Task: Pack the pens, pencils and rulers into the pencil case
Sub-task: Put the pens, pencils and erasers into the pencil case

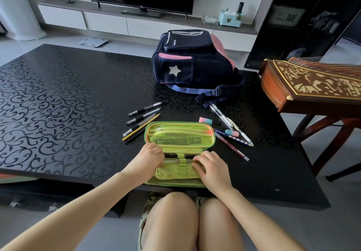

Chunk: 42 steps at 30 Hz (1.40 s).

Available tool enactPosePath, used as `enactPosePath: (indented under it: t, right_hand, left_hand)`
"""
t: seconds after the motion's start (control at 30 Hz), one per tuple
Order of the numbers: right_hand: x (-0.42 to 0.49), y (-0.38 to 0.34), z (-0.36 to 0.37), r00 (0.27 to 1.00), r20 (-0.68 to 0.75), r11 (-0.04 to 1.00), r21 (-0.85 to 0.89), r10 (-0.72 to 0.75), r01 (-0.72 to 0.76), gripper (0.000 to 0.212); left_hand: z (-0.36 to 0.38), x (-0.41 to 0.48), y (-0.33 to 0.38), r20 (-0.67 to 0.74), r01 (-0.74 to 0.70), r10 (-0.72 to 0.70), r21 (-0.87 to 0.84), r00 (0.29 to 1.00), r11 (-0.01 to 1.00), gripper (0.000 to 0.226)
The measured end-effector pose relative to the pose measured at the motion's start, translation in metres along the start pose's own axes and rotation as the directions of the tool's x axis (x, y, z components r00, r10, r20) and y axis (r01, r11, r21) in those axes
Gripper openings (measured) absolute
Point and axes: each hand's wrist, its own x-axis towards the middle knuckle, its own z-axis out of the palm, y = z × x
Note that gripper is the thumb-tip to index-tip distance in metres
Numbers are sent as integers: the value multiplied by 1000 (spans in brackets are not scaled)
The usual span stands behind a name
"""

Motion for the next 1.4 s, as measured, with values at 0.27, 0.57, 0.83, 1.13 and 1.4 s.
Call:
enactPosePath:
  t: [0.27, 0.57, 0.83, 1.13, 1.4]
  right_hand:
    - [1, -5, -5, 997, 74, 999, -12, 36, -35, 13]
    - [25, -12, -2, 982, 143, 960, -234, -125, 156, 25]
    - [24, -11, 1, 978, 174, 952, -263, -112, 156, 21]
    - [33, -13, -4, 919, 334, 849, -403, -211, 342, 25]
    - [28, -23, -4, 937, 311, 842, -453, -156, 291, 24]
  left_hand:
    - [11, 6, -5, -123, 9, -26, -143, 992, 990, 27]
    - [19, -3, -5, -231, 183, -269, -335, 935, 924, 5]
    - [24, -6, -5, -186, 186, -246, -289, 951, 939, 35]
    - [23, -9, -6, -236, 169, -241, -289, 941, 942, 36]
    - [17, -8, -3, -211, 219, -278, -265, 937, 939, 29]
